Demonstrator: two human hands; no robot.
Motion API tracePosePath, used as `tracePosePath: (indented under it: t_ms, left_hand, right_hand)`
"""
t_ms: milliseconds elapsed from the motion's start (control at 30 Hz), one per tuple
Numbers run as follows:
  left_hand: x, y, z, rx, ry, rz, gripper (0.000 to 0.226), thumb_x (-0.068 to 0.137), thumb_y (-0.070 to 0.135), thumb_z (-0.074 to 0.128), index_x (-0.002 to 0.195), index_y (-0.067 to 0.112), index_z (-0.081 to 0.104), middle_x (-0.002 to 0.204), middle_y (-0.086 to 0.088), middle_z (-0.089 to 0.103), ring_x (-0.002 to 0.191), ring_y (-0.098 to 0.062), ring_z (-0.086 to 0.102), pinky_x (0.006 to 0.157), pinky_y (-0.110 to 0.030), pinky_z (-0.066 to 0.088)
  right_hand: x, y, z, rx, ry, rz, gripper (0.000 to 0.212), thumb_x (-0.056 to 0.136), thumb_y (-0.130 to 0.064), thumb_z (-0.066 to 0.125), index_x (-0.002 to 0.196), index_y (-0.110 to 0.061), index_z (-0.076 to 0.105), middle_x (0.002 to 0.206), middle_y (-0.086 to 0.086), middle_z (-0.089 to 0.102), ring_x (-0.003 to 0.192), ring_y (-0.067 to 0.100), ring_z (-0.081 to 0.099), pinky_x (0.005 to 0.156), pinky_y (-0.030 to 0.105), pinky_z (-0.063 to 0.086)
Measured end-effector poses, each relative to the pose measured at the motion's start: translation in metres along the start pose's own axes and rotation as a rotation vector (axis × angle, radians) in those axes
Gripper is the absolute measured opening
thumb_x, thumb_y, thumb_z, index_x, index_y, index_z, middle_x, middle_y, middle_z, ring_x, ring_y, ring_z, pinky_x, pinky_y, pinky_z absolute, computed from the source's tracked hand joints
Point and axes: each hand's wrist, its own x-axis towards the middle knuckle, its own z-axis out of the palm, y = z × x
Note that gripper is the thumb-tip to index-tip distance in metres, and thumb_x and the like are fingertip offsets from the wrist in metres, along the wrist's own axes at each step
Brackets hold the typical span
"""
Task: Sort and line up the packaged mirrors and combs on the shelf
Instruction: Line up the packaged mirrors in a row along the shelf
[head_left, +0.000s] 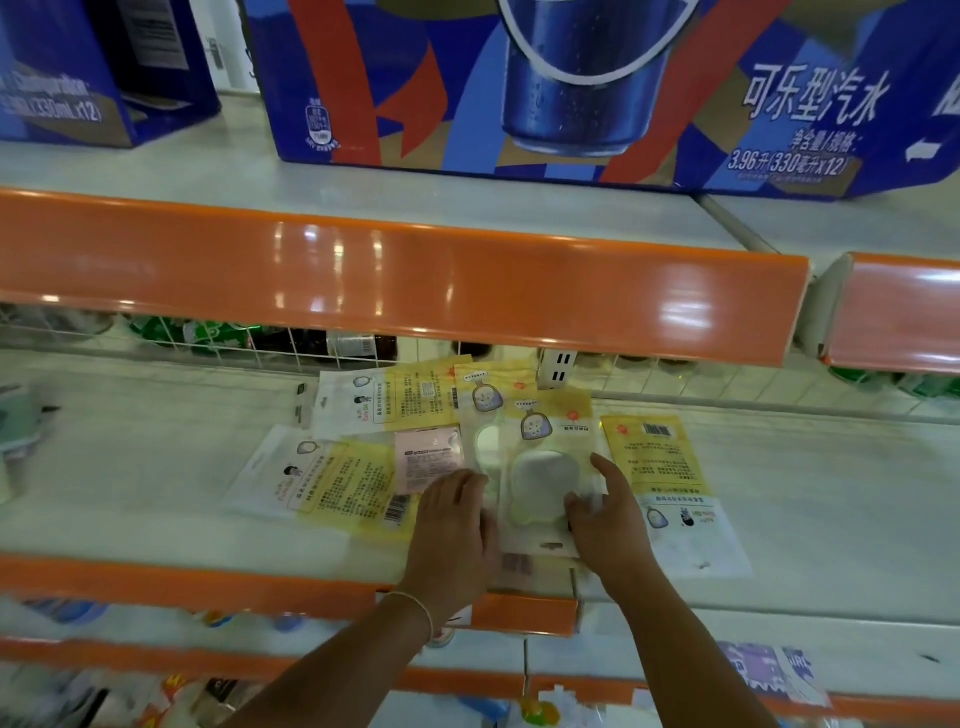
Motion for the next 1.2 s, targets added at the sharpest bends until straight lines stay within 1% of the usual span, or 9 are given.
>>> tracePosePath:
  t_ms: [133,233,333,567,767,867,1000,1100,1200]
  left_hand:
    - [0.001,-0.003,0.002,0.054,-0.015,0.008,0.037,0.083,0.026,0.039,0.109,0.008,0.059,0.107,-0.010,0.059,0.104,-0.030,0.054,0.092,-0.043,0.048]
    - [0.002,-0.003,0.005,0.092,-0.037,0.017,0.037,0.084,0.027,0.039,0.106,0.007,0.062,0.106,-0.011,0.060,0.105,-0.032,0.054,0.093,-0.046,0.047]
    - [0.002,-0.005,0.008,0.127,-0.056,0.046,0.035,0.085,0.027,0.040,0.103,0.008,0.062,0.106,-0.011,0.060,0.107,-0.033,0.053,0.096,-0.047,0.046]
    - [0.003,0.000,0.007,0.136,-0.057,0.102,0.038,0.086,0.027,0.040,0.104,0.006,0.066,0.109,-0.012,0.065,0.109,-0.033,0.056,0.101,-0.049,0.044]
    - [0.003,0.001,0.006,0.157,-0.105,0.086,0.041,0.086,0.029,0.038,0.107,0.008,0.066,0.112,-0.011,0.065,0.113,-0.032,0.056,0.104,-0.048,0.042]
    - [0.003,0.001,0.005,0.157,-0.112,0.079,0.041,0.086,0.030,0.038,0.107,0.009,0.066,0.111,-0.010,0.066,0.114,-0.031,0.056,0.104,-0.048,0.042]
    - [0.003,0.000,0.006,0.149,-0.100,0.083,0.039,0.086,0.030,0.039,0.105,0.010,0.066,0.109,-0.008,0.066,0.114,-0.029,0.055,0.105,-0.046,0.041]
    - [0.003,0.000,0.006,0.148,-0.082,0.096,0.035,0.085,0.028,0.041,0.103,0.010,0.066,0.106,-0.007,0.066,0.113,-0.028,0.055,0.105,-0.044,0.041]
    - [0.004,0.001,0.006,0.135,-0.070,0.089,0.035,0.085,0.028,0.041,0.104,0.010,0.065,0.107,-0.007,0.066,0.113,-0.028,0.054,0.105,-0.044,0.041]
  right_hand:
    - [0.002,0.009,-0.022,0.036,0.043,0.033,0.063,0.091,-0.015,0.060,0.143,-0.032,0.030,0.128,0.014,0.054,0.089,0.019,0.063,0.053,0.020,0.049]
    - [0.004,0.011,-0.043,0.041,0.107,0.055,0.067,0.090,-0.015,0.061,0.145,-0.029,0.027,0.131,0.013,0.054,0.106,0.026,0.060,0.072,0.031,0.053]
    - [0.008,0.015,-0.065,-0.009,0.159,0.070,0.064,0.089,-0.016,0.062,0.144,-0.025,0.031,0.129,0.014,0.057,0.108,0.029,0.061,0.092,0.045,0.053]
    - [0.014,0.024,-0.100,-0.059,0.196,0.114,0.061,0.091,-0.010,0.058,0.145,-0.021,0.033,0.116,0.017,0.064,0.095,0.028,0.062,0.079,0.035,0.052]
    - [0.017,0.028,-0.107,-0.211,0.192,0.129,0.062,0.090,-0.013,0.058,0.145,-0.022,0.032,0.116,0.014,0.067,0.104,0.031,0.062,0.094,0.045,0.050]
    - [0.018,0.028,-0.106,-0.296,0.208,0.108,0.056,0.090,-0.014,0.058,0.142,-0.017,0.038,0.117,0.014,0.066,0.107,0.033,0.061,0.093,0.041,0.049]
    - [0.019,0.029,-0.106,-0.456,0.279,0.030,0.045,0.087,-0.020,0.062,0.129,-0.010,0.052,0.111,0.015,0.067,0.098,0.034,0.063,0.083,0.034,0.048]
    - [0.017,0.035,-0.102,-0.522,0.317,0.017,0.045,0.084,-0.027,0.061,0.125,-0.010,0.056,0.108,0.017,0.065,0.096,0.036,0.060,0.084,0.040,0.052]
    - [0.016,0.035,-0.098,-0.666,0.371,0.039,0.042,0.084,-0.029,0.060,0.123,-0.014,0.058,0.118,0.017,0.058,0.107,0.039,0.050,0.091,0.046,0.043]
